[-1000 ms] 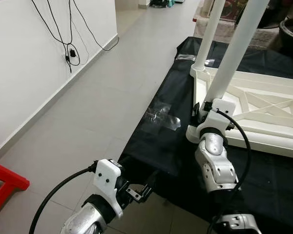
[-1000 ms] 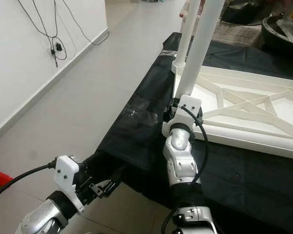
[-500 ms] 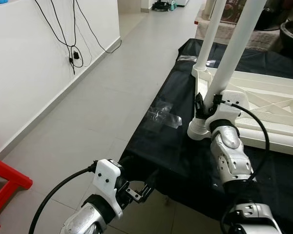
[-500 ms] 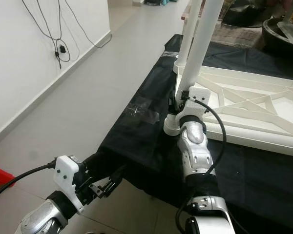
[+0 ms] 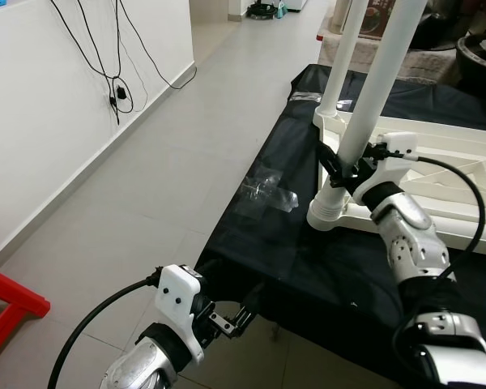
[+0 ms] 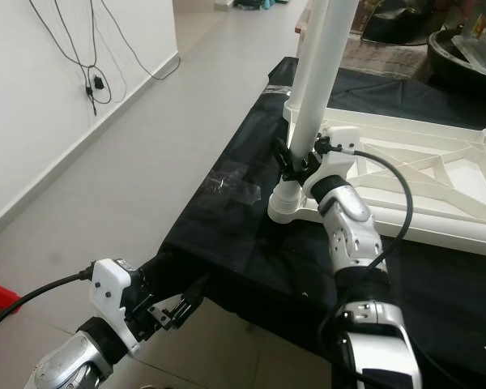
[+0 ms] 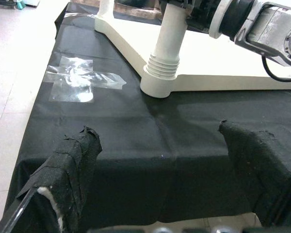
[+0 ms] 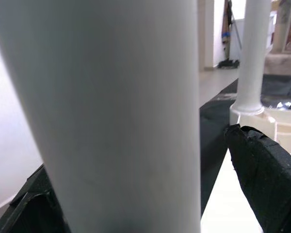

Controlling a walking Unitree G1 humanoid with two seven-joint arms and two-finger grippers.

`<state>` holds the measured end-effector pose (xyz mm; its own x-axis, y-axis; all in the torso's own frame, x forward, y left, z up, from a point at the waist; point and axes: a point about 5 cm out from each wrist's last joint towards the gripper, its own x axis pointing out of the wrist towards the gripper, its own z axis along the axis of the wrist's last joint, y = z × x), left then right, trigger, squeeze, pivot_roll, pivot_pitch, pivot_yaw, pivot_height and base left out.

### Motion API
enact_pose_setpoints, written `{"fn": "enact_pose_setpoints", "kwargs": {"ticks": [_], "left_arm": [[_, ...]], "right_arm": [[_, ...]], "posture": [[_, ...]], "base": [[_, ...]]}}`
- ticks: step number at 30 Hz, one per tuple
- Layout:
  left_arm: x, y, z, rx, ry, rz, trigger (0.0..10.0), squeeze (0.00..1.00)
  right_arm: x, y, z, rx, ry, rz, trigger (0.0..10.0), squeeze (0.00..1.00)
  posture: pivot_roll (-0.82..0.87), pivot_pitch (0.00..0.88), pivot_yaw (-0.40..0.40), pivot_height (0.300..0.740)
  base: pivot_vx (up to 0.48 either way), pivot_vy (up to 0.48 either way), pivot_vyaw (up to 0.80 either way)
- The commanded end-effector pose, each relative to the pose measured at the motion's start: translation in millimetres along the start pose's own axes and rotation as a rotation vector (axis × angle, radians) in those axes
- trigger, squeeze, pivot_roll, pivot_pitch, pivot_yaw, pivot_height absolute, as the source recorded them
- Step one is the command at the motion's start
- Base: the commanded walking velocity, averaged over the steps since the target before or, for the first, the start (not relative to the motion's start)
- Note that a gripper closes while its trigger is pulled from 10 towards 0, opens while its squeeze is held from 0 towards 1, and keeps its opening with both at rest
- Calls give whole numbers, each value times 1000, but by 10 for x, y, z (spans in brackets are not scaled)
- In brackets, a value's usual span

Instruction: Building children table

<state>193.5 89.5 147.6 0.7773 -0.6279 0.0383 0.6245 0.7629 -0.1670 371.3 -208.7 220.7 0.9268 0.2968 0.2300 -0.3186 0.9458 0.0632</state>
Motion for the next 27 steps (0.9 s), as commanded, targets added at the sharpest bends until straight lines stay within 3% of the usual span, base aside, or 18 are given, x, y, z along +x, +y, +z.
{"fn": "enact_pose_setpoints", "kwargs": {"ticks": [1,9,23,24,25,26,27], "left_arm": [[-22,3,-27,-2,9,3,10000,0],[-26,-6,-28,-2,9,1,10000,0],[-27,-10,-30,-2,8,6,10000,0],[-28,-10,-31,-3,8,6,10000,0],[-28,-10,-31,-3,8,6,10000,0],[-29,-11,-31,-4,9,6,10000,0],[-29,-11,-31,-4,9,6,10000,0]], "right_arm": [[18,-58,40,16,15,90,10000,0],[74,-56,108,4,79,317,10000,0],[167,-64,129,-20,141,411,10000,0],[175,-68,129,-29,142,411,4941,0],[175,-68,129,-29,142,411,4941,0],[180,-70,126,-34,145,413,2980,0],[180,-70,126,-34,145,413,2980,0]], "posture": [[131,154,-24,740],[135,149,-27,740],[141,153,-35,740],[141,154,-35,740],[141,154,-35,740],[141,154,-35,740],[141,154,-35,740]], "base": [[0,0,0],[0,0,0],[0,0,0],[0,0,0],[0,0,0],[0,0,0],[0,0,0]]}}
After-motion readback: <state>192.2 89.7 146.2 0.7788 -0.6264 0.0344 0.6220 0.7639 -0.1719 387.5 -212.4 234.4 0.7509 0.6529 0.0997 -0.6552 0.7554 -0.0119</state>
